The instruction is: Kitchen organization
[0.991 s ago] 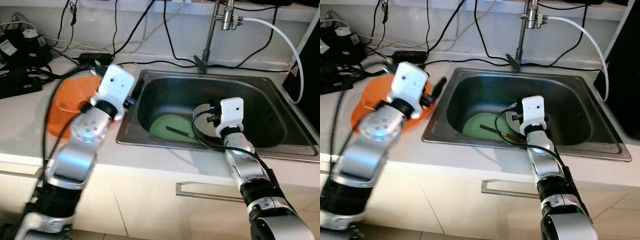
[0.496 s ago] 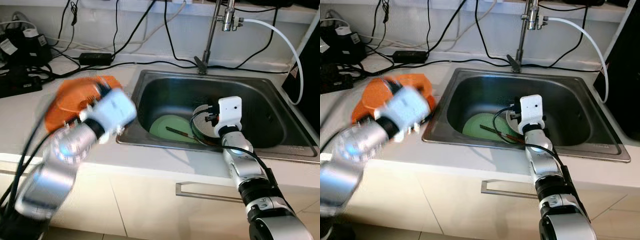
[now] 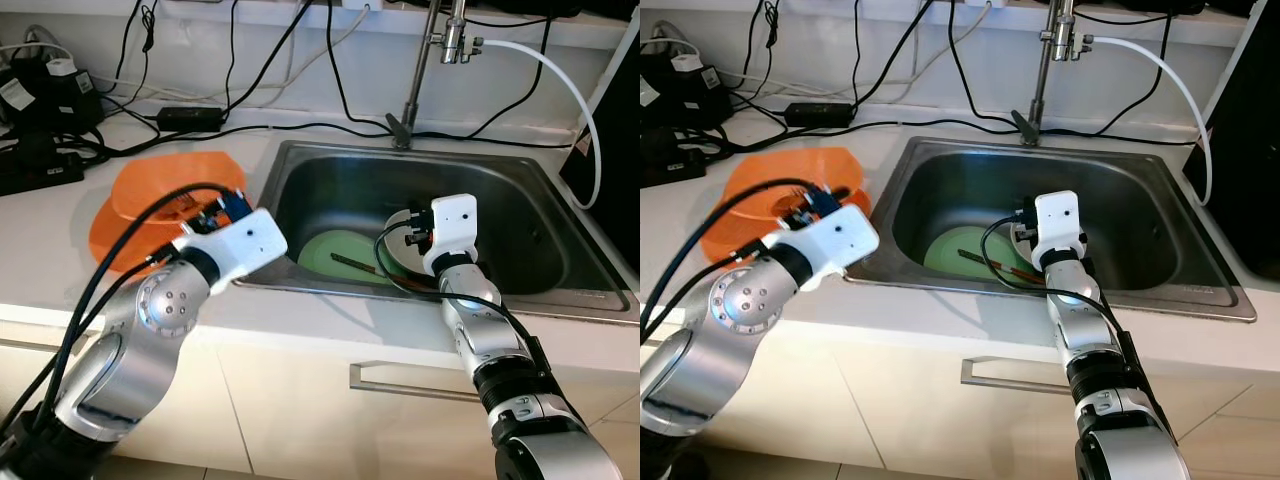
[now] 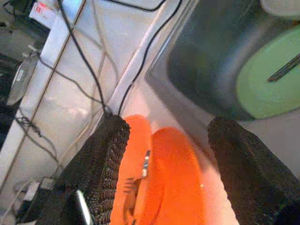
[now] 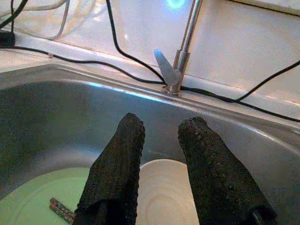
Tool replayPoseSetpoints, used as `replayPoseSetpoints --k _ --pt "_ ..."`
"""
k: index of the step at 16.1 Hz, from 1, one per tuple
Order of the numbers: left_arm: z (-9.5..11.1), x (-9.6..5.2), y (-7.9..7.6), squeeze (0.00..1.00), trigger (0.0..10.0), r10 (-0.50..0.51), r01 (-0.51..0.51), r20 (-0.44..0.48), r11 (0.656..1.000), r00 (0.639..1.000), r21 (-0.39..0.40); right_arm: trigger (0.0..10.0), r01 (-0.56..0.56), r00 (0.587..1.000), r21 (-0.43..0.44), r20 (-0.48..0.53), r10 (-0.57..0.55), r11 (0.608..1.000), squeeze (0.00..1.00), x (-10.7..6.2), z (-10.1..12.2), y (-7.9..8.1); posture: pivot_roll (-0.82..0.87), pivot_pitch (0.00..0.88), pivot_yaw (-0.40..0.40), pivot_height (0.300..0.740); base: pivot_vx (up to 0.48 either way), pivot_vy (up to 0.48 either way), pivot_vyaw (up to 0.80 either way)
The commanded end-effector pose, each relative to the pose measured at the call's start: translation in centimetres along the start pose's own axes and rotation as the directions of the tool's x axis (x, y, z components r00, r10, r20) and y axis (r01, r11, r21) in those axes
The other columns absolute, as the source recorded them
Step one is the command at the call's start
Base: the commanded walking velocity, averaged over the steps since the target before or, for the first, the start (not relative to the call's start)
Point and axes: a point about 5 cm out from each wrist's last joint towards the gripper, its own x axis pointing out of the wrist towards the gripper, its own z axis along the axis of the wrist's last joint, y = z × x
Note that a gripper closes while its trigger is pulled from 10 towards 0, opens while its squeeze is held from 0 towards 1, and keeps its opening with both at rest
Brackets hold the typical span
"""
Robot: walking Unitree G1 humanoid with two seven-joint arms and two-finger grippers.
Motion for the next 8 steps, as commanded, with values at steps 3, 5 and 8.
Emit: replayPoseSetpoints --k 3,5,8 --pt "-1.2 0.4 0.0 0.00 10.0 0.029 -0.025 -0.076 0.999 0.997 0.048 10.0 0.000 1.000 -0.004 0.003 0.000 1.000 0.00 0.0 0.2 -0.2 0.15 0.000 -0.036 0.740 0.000 0.000 0.00" --pt "-1.9 0.6 0.1 0.00 10.0 0.053 -0.046 -0.123 0.997 0.991 0.066 10.0 0.002 1.000 -0.003 0.005 -0.002 1.000 0.00 0.1 0.3 -0.3 0.15 0.000 -0.038 0.740 0.000 0.000 0.00" --pt "-2.7 1.0 0.0 0.00 10.0 0.080 -0.065 -0.152 0.993 0.985 0.099 10.0 0.002 1.000 -0.006 0.007 -0.002 1.000 0.00 0.0 0.3 -0.3 0.15 0.000 -0.038 0.740 0.000 0.000 0.00"
